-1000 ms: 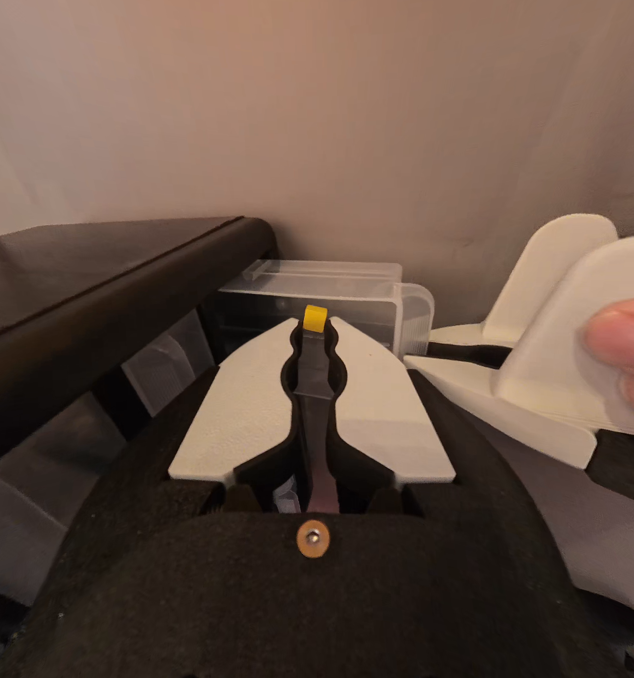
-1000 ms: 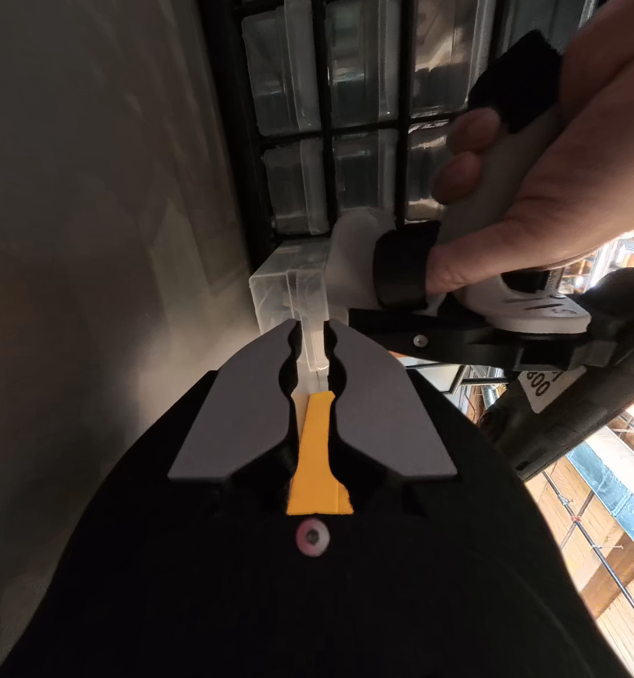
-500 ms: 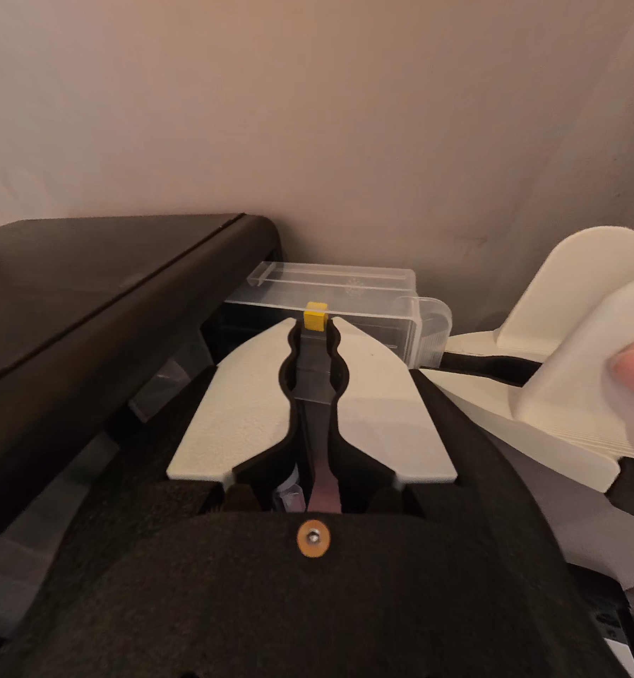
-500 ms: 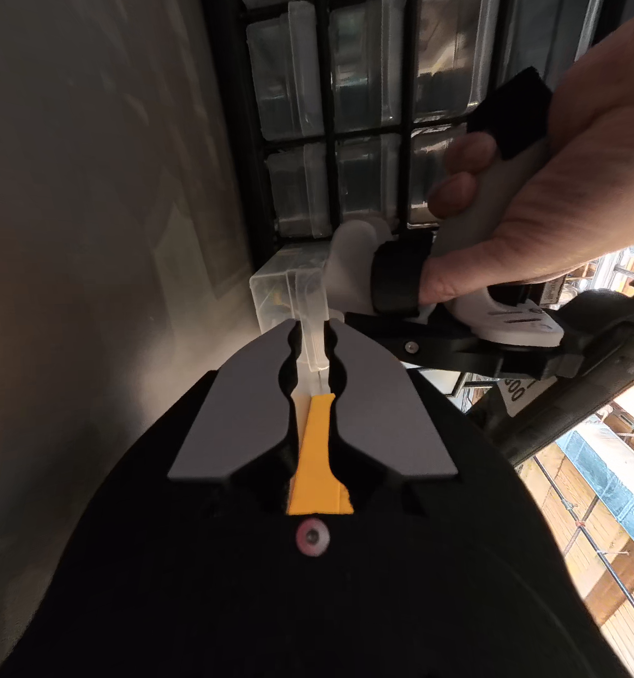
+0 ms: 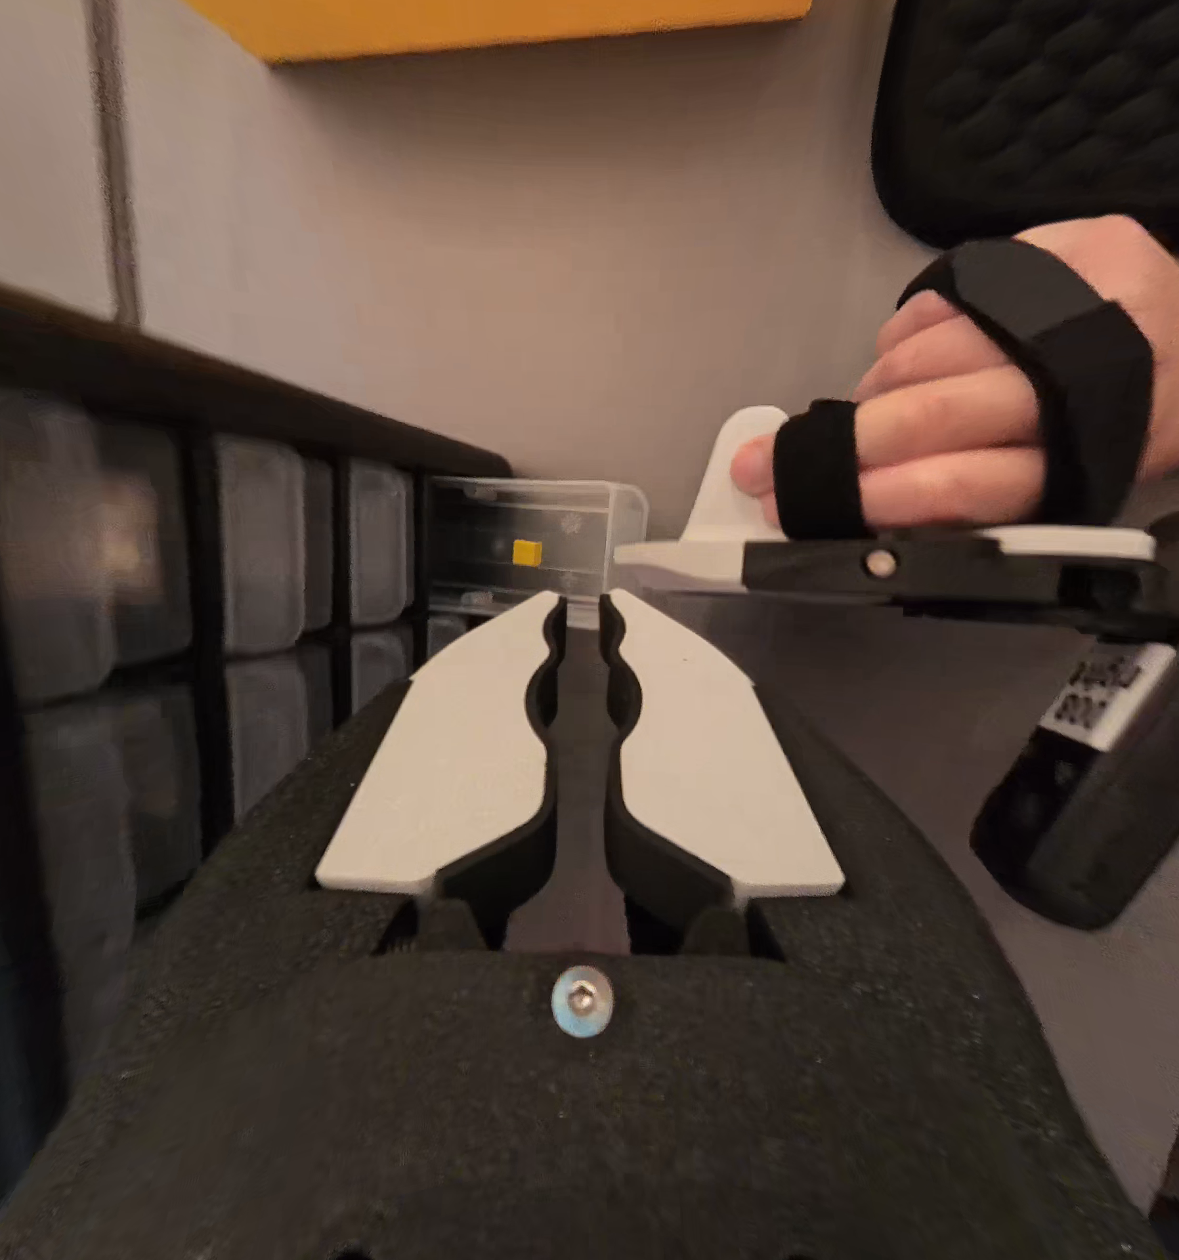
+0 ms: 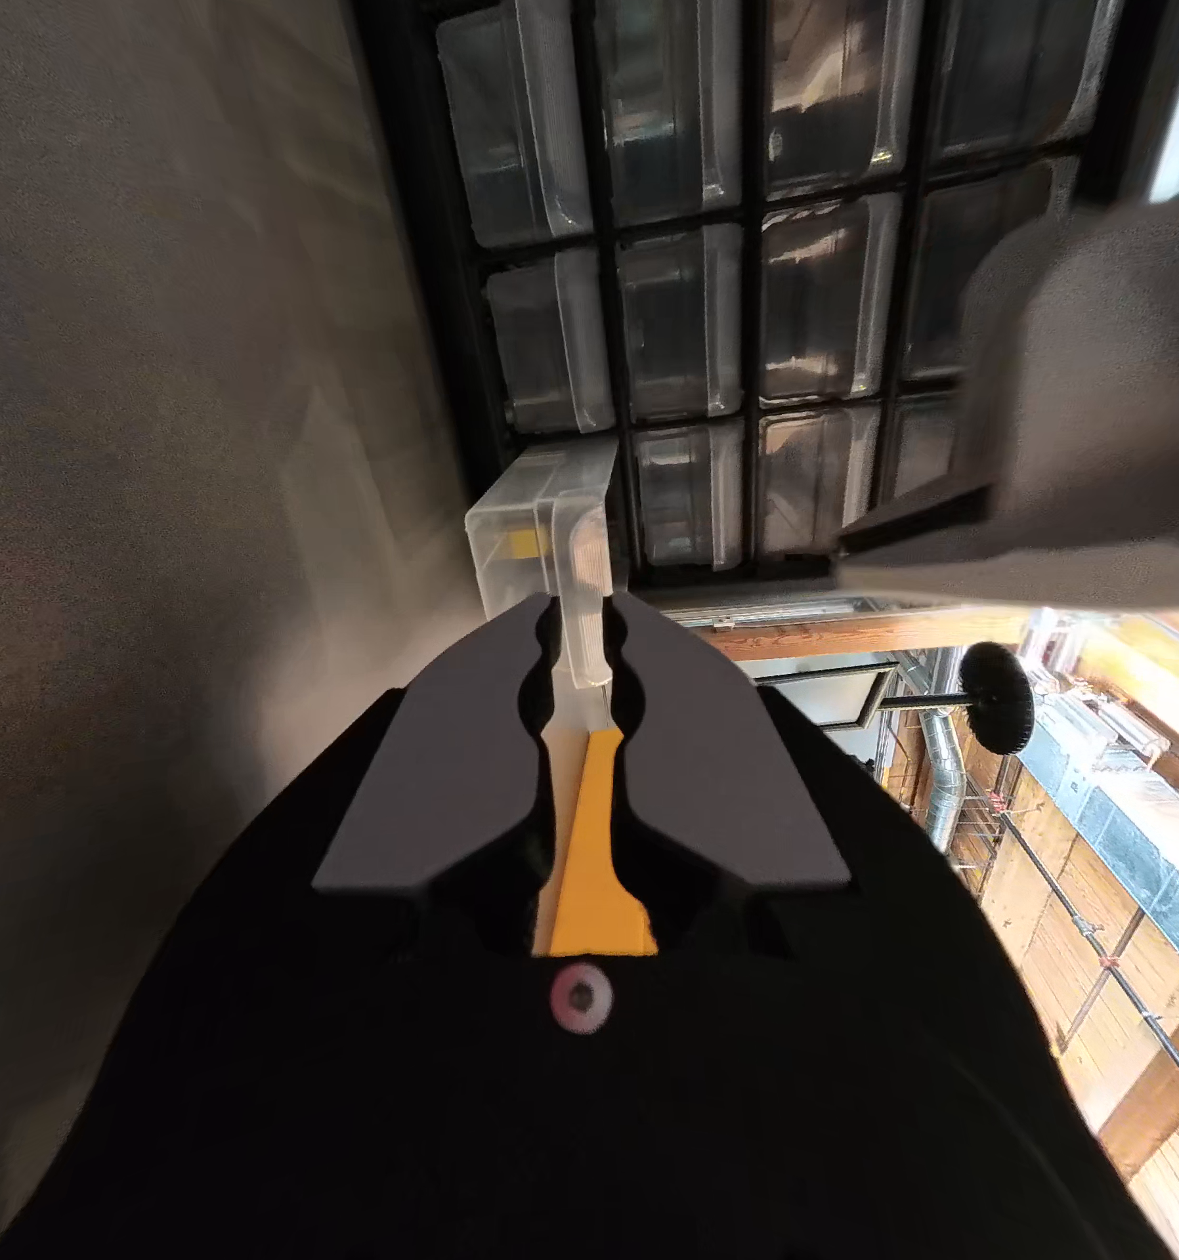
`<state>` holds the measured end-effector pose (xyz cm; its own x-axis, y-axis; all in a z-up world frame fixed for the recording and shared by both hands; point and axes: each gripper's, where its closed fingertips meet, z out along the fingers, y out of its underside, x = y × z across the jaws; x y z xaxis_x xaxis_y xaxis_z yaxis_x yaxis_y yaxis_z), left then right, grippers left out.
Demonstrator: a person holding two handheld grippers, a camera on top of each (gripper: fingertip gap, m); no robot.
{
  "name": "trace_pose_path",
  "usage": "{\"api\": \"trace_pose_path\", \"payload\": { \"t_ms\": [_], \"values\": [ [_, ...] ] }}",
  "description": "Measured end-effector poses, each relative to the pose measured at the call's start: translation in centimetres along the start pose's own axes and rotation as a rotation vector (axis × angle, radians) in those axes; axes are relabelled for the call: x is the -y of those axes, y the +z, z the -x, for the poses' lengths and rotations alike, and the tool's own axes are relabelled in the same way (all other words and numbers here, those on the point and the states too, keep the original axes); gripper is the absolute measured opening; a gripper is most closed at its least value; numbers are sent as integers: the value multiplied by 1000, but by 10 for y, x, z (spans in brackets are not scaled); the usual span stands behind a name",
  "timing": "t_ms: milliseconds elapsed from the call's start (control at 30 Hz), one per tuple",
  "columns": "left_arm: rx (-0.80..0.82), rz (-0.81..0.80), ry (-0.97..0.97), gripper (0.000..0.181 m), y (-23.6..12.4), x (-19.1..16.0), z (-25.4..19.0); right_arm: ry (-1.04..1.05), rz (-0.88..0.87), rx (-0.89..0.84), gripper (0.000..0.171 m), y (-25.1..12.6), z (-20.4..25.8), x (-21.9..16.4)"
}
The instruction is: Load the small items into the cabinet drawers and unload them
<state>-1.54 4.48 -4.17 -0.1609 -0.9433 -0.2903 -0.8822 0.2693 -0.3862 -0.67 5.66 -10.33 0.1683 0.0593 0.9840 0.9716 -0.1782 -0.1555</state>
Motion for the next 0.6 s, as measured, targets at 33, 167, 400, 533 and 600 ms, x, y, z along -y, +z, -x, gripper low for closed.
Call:
{"api": "trace_pose_path", "payload": {
  "t_ms": [33,167,400,533,600],
  "values": [
    [22,-40,-10,8,-12,-3,0,3,3,0,12,1,0,0],
    [59,-235,-79,5,-65,-15,-2,39,20,7,12,10,-1,-3],
    [30,-483,-155,15,-141,-35,5,34,21,-29,12,29,-3,2],
    [118,-554,-164,20,-174,-49,23,19,43,-50,12,43,-4,-1],
    [185,-544,-203,18,-180,-69,37,23,48,-55,12,49,-4,-3]
  ]
}}
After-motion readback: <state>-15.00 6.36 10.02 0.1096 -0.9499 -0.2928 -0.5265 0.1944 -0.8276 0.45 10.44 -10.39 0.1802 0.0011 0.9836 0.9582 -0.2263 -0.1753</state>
